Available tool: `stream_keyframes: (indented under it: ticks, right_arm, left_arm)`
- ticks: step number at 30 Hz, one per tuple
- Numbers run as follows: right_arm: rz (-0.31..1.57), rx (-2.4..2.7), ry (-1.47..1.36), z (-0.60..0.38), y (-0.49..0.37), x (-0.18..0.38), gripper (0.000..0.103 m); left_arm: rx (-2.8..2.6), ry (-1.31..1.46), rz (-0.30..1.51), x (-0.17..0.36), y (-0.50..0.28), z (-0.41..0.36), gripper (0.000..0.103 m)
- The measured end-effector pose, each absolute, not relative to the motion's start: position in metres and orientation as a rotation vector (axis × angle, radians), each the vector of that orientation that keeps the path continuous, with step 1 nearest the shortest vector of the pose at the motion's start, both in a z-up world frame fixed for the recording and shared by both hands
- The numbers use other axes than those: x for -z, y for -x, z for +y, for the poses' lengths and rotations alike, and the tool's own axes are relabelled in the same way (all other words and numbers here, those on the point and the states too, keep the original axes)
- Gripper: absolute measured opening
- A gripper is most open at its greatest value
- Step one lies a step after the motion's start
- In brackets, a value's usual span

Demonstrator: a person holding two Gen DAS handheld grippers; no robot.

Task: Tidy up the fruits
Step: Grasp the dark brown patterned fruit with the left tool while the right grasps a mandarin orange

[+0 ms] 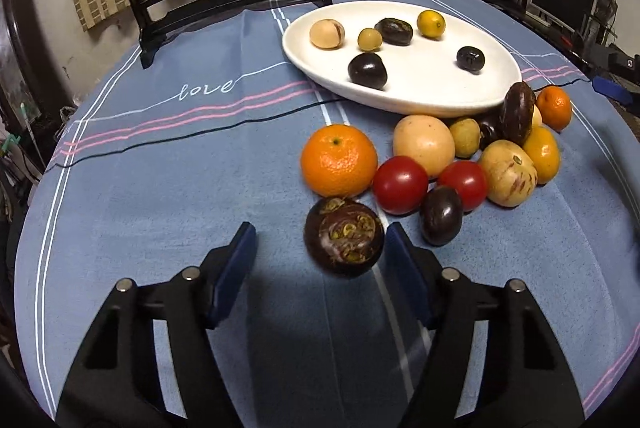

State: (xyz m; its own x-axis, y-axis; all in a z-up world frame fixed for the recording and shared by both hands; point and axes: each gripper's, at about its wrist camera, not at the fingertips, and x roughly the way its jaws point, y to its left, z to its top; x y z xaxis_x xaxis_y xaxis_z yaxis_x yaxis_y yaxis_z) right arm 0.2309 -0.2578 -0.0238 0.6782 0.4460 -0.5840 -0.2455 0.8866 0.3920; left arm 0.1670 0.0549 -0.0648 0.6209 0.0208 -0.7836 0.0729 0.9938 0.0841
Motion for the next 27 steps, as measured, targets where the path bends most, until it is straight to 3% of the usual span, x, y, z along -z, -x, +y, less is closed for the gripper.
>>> stream_keyframes:
  ticks: [3,4,5,16,19,21,27]
  right_arm:
    - [0.729,-0.402,-0.287,-0.256,-0.231,0.024,0.102]
    - [0.728,-0.403,-0.282,-0.255,-0.231,0.024,0.102]
    - [0.727,-0.404,-0.279,-0.254,-0.23,0.024,0.102]
    - [0.768,-0.384,-0.136,-0.238,-0.215,0.038,0.102]
    - [0.773,-0.345,-0.013,-0.224,-0.207,0.046,0.091]
    - [0.784,-0.335,0.053,-0.215,-0.208,0.052,0.078]
    - [0.777,-0.329,0.083,-0.212,-0.218,0.057,0.075]
  left_arm:
    - [0.059,-0.135,0.919,0.07,-0.173,0.047,0.063]
    - [0.084,-0.126,0.928,0.071,-0.175,0.046,0.048]
    - [0.102,-0.107,0.924,0.071,-0.175,0.046,0.042]
    - [0.128,0.003,0.915,0.07,-0.174,0.06,0.042]
    - [0.128,0.003,0.915,0.07,-0.175,0.06,0.042]
    - [0.128,0.002,0.916,0.07,-0.175,0.059,0.043]
    - [0.129,0.0,0.918,0.071,-0.175,0.059,0.043]
